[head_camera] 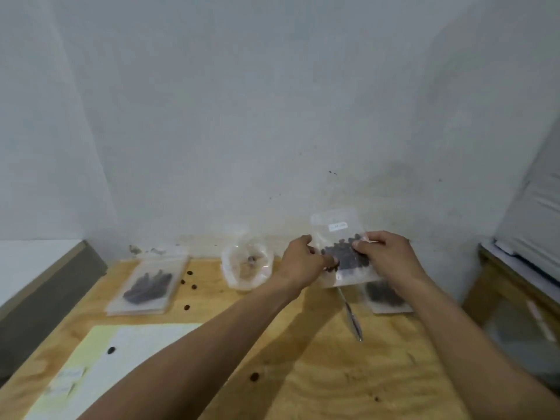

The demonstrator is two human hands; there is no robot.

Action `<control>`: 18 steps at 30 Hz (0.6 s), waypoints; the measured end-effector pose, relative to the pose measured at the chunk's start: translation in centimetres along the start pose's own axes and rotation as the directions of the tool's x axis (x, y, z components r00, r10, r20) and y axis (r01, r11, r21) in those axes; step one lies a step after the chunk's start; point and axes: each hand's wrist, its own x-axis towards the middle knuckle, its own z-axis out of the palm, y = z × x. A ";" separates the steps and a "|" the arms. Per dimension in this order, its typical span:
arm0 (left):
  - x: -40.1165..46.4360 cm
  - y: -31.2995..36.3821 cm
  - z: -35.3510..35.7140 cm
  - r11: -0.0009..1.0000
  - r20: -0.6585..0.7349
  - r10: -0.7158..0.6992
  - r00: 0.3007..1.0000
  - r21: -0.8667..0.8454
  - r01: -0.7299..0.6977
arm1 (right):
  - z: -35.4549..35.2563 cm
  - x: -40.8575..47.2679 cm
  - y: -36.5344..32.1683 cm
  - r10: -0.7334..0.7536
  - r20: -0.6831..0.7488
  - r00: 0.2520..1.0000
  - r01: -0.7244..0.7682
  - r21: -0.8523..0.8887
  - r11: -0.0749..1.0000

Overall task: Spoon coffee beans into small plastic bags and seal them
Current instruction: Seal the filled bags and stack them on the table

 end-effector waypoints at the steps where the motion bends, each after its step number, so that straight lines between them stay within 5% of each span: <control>1: 0.4 0.1 1.4 1.000 0.015 -0.001 1.000 0.010 0.001 | -1.2 0.1 0.7 0.013 -0.018 1.000 -0.014 -0.054 0.998; 10: 1.9 -0.3 9.3 0.979 0.076 -0.064 0.995 0.200 0.047 | -5.2 0.1 6.1 0.107 -0.099 0.989 -0.138 -0.416 0.899; 18: 3.3 -1.2 10.3 0.961 0.075 -0.149 0.986 0.245 0.127 | -4.4 0.5 7.8 0.224 -0.065 0.972 -0.228 -0.470 0.853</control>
